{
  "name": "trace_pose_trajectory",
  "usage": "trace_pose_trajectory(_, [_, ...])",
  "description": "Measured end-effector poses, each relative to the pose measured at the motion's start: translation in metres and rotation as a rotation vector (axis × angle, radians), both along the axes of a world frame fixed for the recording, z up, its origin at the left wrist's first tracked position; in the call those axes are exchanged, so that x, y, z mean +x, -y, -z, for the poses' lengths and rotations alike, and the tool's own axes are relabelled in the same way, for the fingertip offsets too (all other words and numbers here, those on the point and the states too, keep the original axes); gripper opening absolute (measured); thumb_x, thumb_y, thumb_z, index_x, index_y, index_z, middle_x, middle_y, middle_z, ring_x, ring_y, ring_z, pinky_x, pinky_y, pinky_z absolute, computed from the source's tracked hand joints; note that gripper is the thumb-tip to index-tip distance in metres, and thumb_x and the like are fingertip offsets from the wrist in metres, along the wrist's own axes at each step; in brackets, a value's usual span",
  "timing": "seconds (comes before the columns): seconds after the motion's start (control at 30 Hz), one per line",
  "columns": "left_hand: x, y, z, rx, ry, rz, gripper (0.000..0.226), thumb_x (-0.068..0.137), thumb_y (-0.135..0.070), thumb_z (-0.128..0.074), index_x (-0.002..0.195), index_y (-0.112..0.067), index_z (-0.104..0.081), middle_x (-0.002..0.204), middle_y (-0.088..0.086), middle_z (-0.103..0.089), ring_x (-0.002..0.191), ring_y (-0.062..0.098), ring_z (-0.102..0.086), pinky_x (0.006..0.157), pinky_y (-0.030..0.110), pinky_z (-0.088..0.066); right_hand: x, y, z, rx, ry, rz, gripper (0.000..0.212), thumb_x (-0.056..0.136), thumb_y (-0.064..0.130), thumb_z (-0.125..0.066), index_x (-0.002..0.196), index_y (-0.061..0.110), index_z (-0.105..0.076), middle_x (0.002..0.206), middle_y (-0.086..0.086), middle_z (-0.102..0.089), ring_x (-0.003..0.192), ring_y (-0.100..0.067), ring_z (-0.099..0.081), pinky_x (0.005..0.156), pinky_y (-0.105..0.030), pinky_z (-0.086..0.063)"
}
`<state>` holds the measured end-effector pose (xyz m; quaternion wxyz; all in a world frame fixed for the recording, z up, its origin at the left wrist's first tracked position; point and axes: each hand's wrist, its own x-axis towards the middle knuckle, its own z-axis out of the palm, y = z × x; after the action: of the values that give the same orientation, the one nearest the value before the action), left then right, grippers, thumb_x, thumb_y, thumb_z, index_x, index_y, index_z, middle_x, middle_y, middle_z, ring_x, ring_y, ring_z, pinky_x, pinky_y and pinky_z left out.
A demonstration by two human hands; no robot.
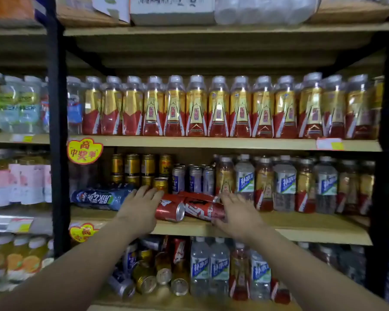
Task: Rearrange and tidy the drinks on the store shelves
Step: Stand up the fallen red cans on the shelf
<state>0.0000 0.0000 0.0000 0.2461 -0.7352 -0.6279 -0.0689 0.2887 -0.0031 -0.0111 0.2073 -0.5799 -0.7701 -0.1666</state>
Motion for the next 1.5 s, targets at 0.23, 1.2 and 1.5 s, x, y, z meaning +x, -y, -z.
trace_pose_trajectory(0.23, [-0.019, -0.046, -0.003, -0.117, -0.093, 0.132, 0.078, 0.079, -0.042, -0.064, 0.148, -0.029, -0.03, 0.145, 0.0, -0.048, 0.135, 0.025, -0.035, 0.111, 0.04, -0.031, -0.013, -0.053, -0.008, -0.123, 0.168, -0.063, 0.077, 0.076, 0.078, -0.054, 0.136, 0.032, -0.043, 0.105, 0.004, -0.066, 0.094, -0.02, -0.065, 0.077, -0.035, -0.055])
trace_pose_trajectory(1.2, [0.26, -0.09, -0.033, -0.171, 0.995, 0.825, 0.08, 0.069, -0.026, -0.092, 0.135, -0.027, -0.048, 0.128, -0.003, -0.061, 0.11, 0.009, -0.06, 0.094, 0.022, -0.047, 0.167, -0.012, 0.024, -0.005, -1.061, -0.066, 0.067, 0.093, 0.047, -0.066, 0.147, 0.029, -0.03, 0.137, 0.01, -0.037, 0.113, 0.004, -0.051, 0.078, -0.004, -0.044])
trace_pose_trajectory(1.5, [0.29, -0.096, -0.018, -0.019, 0.835, 0.732, 0.07, 0.085, -0.044, -0.075, 0.142, -0.036, -0.035, 0.134, -0.001, -0.043, 0.12, 0.022, -0.056, 0.093, 0.033, -0.05, 0.176, -0.037, 0.03, 0.079, -0.928, -0.046, 0.076, 0.091, 0.048, -0.067, 0.153, 0.036, -0.024, 0.13, 0.017, -0.038, 0.119, 0.002, -0.043, 0.107, -0.025, -0.037])
